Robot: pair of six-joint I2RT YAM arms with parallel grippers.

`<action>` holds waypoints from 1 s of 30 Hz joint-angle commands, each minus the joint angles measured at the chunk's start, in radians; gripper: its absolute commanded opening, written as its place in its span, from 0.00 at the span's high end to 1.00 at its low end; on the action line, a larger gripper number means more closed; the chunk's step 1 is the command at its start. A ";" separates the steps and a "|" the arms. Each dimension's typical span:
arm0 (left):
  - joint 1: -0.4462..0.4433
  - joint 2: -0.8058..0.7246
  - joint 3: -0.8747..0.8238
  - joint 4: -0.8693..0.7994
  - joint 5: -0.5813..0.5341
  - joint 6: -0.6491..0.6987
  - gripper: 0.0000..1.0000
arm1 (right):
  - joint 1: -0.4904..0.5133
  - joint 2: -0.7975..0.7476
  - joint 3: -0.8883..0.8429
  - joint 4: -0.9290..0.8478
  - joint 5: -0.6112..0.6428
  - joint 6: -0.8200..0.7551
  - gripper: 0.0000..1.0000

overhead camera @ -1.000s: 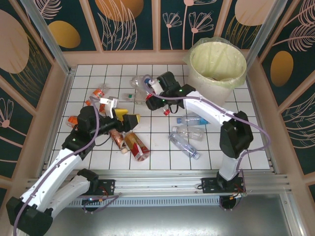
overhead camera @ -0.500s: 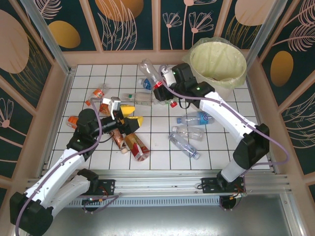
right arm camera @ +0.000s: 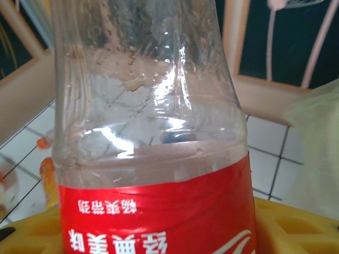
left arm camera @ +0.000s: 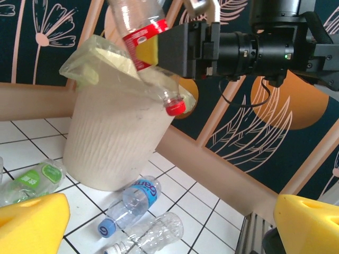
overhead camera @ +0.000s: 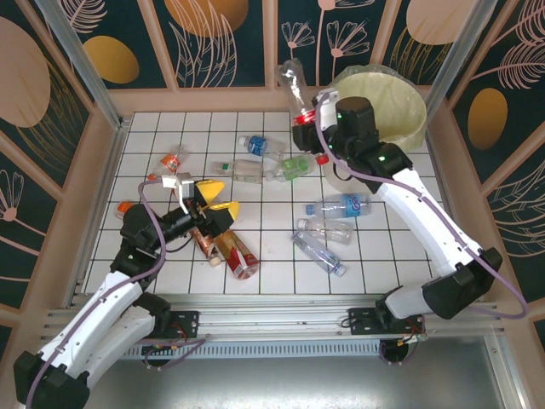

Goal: Put the plastic bottles in the bin

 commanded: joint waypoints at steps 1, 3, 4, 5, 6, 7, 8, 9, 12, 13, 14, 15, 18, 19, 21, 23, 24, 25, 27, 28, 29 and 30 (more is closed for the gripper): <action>-0.006 -0.007 -0.009 0.073 -0.017 -0.023 0.01 | -0.049 -0.040 0.044 0.069 0.069 0.020 0.38; -0.006 -0.007 -0.011 0.073 -0.012 -0.025 0.01 | -0.074 -0.040 0.053 0.084 0.089 0.021 0.38; -0.006 -0.007 -0.010 0.071 -0.012 -0.025 0.01 | -0.088 -0.036 0.061 0.092 0.098 0.020 0.38; -0.006 -0.007 -0.011 0.068 -0.013 -0.024 0.01 | -0.102 -0.032 0.066 0.101 0.110 0.020 0.38; -0.006 -0.007 -0.012 0.067 -0.012 -0.024 0.01 | -0.117 -0.028 0.069 0.111 0.123 0.021 0.38; -0.006 -0.006 -0.013 0.066 -0.011 -0.024 0.01 | -0.132 -0.024 0.072 0.117 0.123 0.021 0.38; -0.006 -0.005 -0.010 0.060 -0.010 -0.024 0.01 | -0.153 -0.015 0.080 0.119 0.113 0.025 0.38; -0.006 -0.004 -0.007 0.051 -0.010 -0.021 0.01 | -0.173 -0.007 0.089 0.122 0.116 0.027 0.38; -0.006 -0.001 0.001 0.036 -0.009 -0.017 0.01 | -0.227 0.015 0.106 0.136 0.110 0.035 0.38; -0.006 -0.001 0.002 0.033 -0.008 -0.013 0.01 | -0.244 0.022 0.110 0.146 0.109 0.036 0.38; -0.006 0.000 0.002 0.033 -0.007 -0.013 0.01 | -0.264 0.032 0.115 0.147 0.105 0.041 0.38; -0.006 0.002 0.004 0.032 -0.005 -0.012 0.01 | -0.278 0.042 0.121 0.150 0.109 0.041 0.38; -0.006 0.008 0.007 0.032 0.009 -0.013 0.01 | -0.314 0.070 0.124 0.171 0.125 0.044 0.38; -0.006 0.010 0.008 0.032 0.011 -0.013 0.01 | -0.330 0.086 0.129 0.171 0.124 0.050 0.38; -0.006 0.014 0.009 0.030 0.013 -0.015 0.01 | -0.350 0.110 0.131 0.178 0.126 0.055 0.38; -0.006 0.014 0.009 0.028 0.015 -0.014 0.01 | -0.370 0.136 0.137 0.172 0.116 0.057 0.38; -0.006 0.014 0.010 0.027 0.016 -0.014 0.01 | -0.380 0.147 0.139 0.168 0.112 0.061 0.38; -0.006 0.014 0.011 0.023 0.020 -0.011 0.01 | -0.391 0.157 0.139 0.162 0.104 0.065 0.38; -0.006 0.017 0.018 0.012 0.041 0.004 0.01 | -0.411 0.174 0.140 0.146 0.086 0.073 0.38; -0.006 0.020 0.021 0.009 0.049 0.005 0.01 | -0.421 0.186 0.147 0.126 0.075 0.082 0.38; -0.006 0.025 0.024 0.002 0.054 0.005 0.01 | -0.429 0.195 0.149 0.107 0.063 0.090 0.38; -0.006 0.028 0.027 -0.001 0.058 0.007 0.01 | -0.432 0.197 0.145 0.102 0.060 0.094 0.38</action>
